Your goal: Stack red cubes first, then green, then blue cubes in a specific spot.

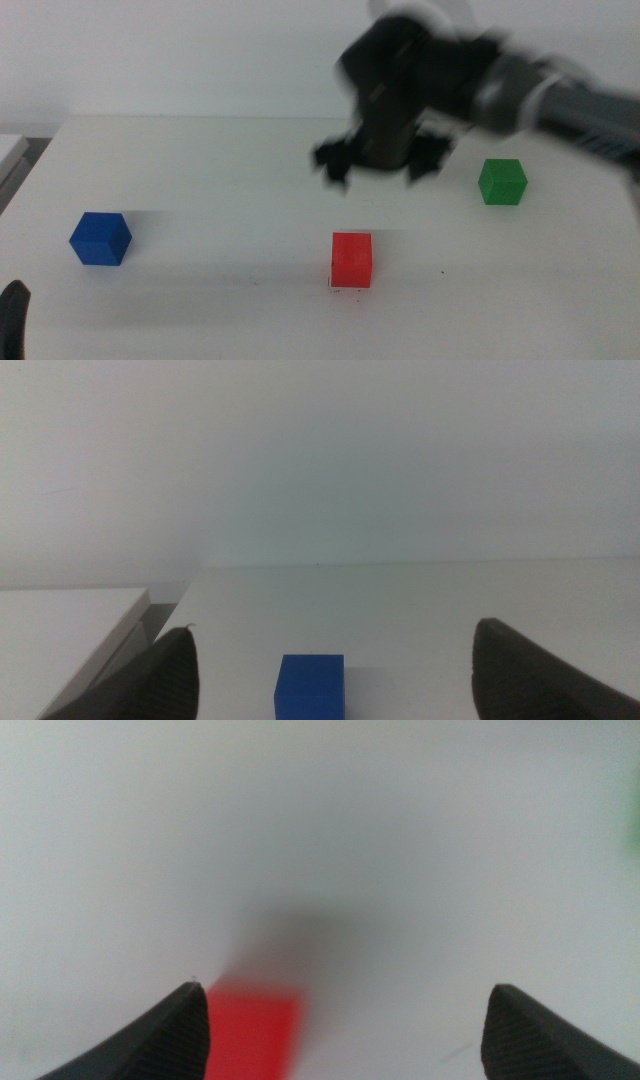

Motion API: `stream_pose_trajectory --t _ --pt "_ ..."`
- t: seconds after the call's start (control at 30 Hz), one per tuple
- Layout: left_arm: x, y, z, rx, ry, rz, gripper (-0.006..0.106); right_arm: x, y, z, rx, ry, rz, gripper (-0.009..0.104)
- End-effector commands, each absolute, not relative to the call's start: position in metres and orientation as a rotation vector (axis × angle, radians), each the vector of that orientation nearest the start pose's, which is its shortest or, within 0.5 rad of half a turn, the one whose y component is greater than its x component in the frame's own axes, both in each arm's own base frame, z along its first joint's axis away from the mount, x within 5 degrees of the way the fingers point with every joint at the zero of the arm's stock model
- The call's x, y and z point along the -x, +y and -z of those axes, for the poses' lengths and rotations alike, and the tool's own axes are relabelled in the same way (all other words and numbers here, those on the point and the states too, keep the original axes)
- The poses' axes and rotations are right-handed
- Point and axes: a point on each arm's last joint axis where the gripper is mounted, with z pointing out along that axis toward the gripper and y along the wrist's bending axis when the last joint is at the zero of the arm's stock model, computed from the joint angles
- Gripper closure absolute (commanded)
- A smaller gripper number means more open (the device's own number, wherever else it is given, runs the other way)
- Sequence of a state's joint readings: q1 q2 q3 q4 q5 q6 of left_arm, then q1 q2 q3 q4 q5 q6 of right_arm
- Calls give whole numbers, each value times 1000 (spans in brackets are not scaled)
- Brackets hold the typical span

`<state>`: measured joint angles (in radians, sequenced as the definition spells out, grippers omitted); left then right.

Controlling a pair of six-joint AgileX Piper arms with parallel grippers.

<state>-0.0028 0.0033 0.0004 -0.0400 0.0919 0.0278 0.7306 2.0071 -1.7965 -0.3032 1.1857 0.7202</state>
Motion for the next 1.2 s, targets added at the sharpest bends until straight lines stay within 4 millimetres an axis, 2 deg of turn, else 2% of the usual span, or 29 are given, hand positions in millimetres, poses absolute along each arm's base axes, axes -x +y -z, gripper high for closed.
stream_pose_trajectory --t 0.0,0.03,0.1,0.23,0.33,0.5,0.63,0.83,1.17 --pt "-56 -1 -205 3 1568 22 7 -352 225 -313 148 2648 136 3" --pt "-56 -1 -205 3 1568 22 7 -360 207 -322 124 2639 139 3" --pt "-56 -1 -205 3 1568 22 7 -377 172 -325 48 2654 144 3" --pt "-56 -1 -205 3 1568 22 7 -409 107 -306 -54 2715 235 3" --pt "-56 -1 -205 3 1568 22 7 -426 77 -288 -60 2745 265 3" --pt "-56 -1 -205 3 1568 22 7 -448 61 -251 13 2782 200 3" --pt "-56 -1 -205 3 1568 22 7 -458 58 -227 35 2804 204 3" --pt "-56 -1 -205 3 1568 22 7 -465 64 -208 15 2813 119 3" --pt "-56 -1 -205 2 1568 22 7 -475 64 -173 4 2822 152 3"
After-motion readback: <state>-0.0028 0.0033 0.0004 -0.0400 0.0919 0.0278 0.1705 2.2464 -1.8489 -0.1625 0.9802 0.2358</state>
